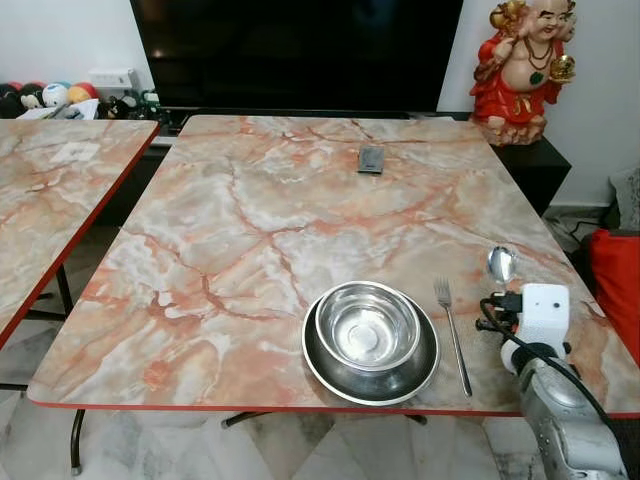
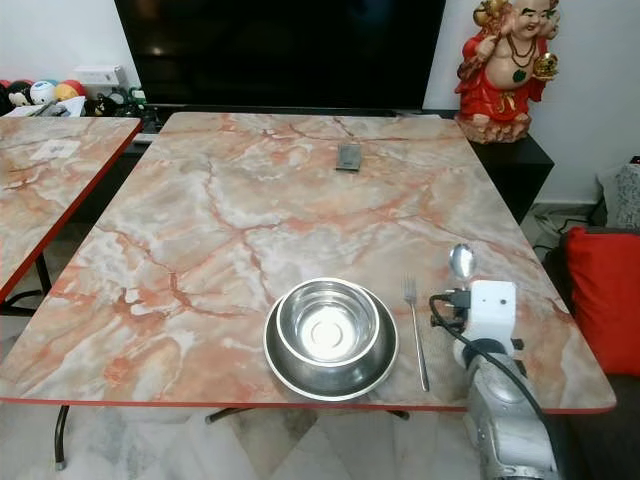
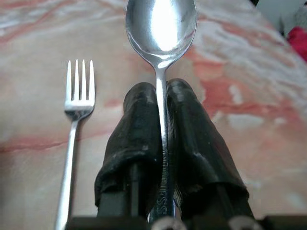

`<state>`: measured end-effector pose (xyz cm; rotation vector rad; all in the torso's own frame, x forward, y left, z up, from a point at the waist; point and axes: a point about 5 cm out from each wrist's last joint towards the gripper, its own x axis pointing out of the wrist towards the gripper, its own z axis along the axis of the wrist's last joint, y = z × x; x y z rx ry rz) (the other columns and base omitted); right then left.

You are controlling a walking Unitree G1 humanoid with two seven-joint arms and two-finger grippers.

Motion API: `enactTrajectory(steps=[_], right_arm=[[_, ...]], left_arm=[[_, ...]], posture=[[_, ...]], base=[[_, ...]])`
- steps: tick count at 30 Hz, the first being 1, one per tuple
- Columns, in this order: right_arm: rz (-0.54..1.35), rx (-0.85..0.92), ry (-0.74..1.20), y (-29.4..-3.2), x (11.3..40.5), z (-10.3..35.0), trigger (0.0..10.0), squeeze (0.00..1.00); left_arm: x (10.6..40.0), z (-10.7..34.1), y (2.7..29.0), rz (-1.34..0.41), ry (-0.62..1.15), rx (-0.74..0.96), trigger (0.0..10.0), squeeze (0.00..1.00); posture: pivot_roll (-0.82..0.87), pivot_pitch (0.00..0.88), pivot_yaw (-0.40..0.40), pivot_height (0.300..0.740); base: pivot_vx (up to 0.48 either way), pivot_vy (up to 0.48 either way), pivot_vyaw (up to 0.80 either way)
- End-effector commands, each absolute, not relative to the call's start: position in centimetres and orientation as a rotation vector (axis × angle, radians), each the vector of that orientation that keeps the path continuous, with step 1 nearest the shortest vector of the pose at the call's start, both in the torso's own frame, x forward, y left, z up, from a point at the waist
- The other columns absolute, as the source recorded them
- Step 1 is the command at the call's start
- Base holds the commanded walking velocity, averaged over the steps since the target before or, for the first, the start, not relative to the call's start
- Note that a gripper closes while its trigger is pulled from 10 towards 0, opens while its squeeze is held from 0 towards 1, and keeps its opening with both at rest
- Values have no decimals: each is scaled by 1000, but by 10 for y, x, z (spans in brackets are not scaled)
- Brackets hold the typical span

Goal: Setting the table

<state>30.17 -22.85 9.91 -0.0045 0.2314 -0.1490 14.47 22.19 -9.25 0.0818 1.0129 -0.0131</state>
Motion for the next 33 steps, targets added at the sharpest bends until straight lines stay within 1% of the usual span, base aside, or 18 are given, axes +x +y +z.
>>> enactTrajectory(steps=[1, 11, 17, 25, 33], right_arm=[[-157, 20, 236, -230, 304, 101, 10000, 0], [-126, 53, 297, -221, 306, 88, 10000, 0], [-111, 5, 315, -220, 305, 87, 10000, 0], [-79, -49, 364, -216, 295, 82, 10000, 0], [-74, -56, 388, -215, 296, 83, 10000, 0]], left_arm=[[135, -96, 222, -12, 1054, 77, 10000, 0], [135, -97, 222, -14, 1055, 78, 10000, 0], [135, -97, 222, -14, 1055, 77, 10000, 0], [135, -97, 222, -19, 1056, 79, 10000, 0], [135, -97, 222, -21, 1057, 75, 10000, 0]], posture=[[-31, 91, -21, 740], [-27, 89, -19, 740], [-27, 89, -19, 740], [-33, 89, -19, 740], [-33, 90, -20, 740]], base=[[0, 0, 0], [0, 0, 0], [0, 0, 0], [0, 0, 0], [0, 0, 0]])
